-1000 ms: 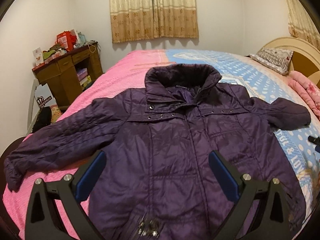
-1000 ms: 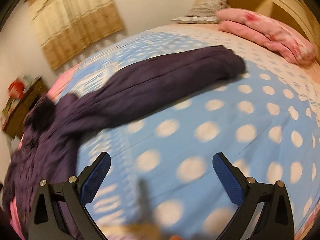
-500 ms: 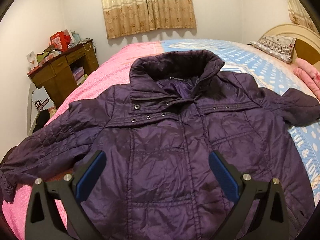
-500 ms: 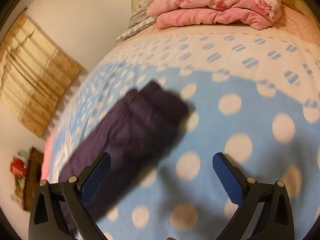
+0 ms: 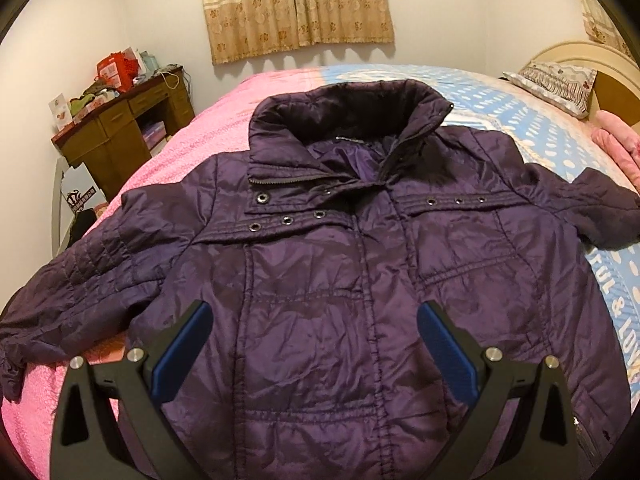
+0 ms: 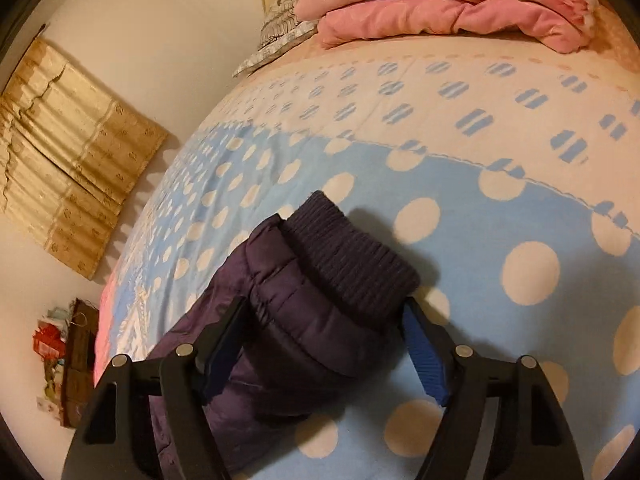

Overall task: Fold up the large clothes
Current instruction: 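Lift the sleeve with the right gripper and carry it across the jacket body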

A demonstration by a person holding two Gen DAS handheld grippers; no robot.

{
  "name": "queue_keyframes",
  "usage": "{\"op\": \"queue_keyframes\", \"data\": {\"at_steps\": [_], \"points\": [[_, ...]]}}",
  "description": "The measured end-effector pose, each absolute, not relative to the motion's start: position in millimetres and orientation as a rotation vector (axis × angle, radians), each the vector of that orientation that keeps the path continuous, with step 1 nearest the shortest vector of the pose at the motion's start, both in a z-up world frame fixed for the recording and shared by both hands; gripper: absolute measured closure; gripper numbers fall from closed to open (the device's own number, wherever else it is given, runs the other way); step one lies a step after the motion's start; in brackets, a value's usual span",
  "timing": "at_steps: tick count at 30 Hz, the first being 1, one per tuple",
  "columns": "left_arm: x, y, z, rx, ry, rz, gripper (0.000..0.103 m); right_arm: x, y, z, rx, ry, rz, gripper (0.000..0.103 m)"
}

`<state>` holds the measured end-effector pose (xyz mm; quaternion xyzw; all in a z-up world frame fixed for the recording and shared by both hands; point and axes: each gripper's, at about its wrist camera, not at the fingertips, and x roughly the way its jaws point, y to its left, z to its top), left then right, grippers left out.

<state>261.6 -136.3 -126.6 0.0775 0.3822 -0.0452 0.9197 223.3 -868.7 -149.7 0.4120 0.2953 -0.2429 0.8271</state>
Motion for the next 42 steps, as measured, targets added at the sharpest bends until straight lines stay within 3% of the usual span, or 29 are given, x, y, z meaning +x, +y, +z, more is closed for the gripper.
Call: {"op": "queue_keyframes", "data": {"at_steps": [1, 5, 8, 20, 30, 42], "points": [[260.6, -136.9, -126.4, 0.161, 0.786, -0.095, 0.0, 225.5, -868.3, -150.3, 0.877, 0.629, -0.494, 0.047], [256.0, -134.3, -122.0, 0.15, 0.782, -0.108, 0.0, 224.7, -859.4, -141.0, 0.829, 0.604, -0.496, 0.061], [252.7, -126.8, -117.0, 0.128, 0.776, -0.109, 0.0, 222.7, -846.2, -121.2, 0.754, 0.57, -0.502, 0.066], [241.8, -89.4, -105.0, 0.043, 0.757, -0.097, 0.0, 195.9, -772.9, -9.5, 0.545, 0.383, -0.403, 0.072], [228.6, -63.1, -96.3, -0.043, 0.73, -0.117, 0.0, 205.1, -636.8, 102.4, 0.221, 0.294, -0.214, 0.076], [219.2, -18.0, -96.2, -0.137, 0.711, -0.104, 0.0, 231.0, -435.2, 143.2, -0.068, 0.292, 0.057, 0.078]]}}
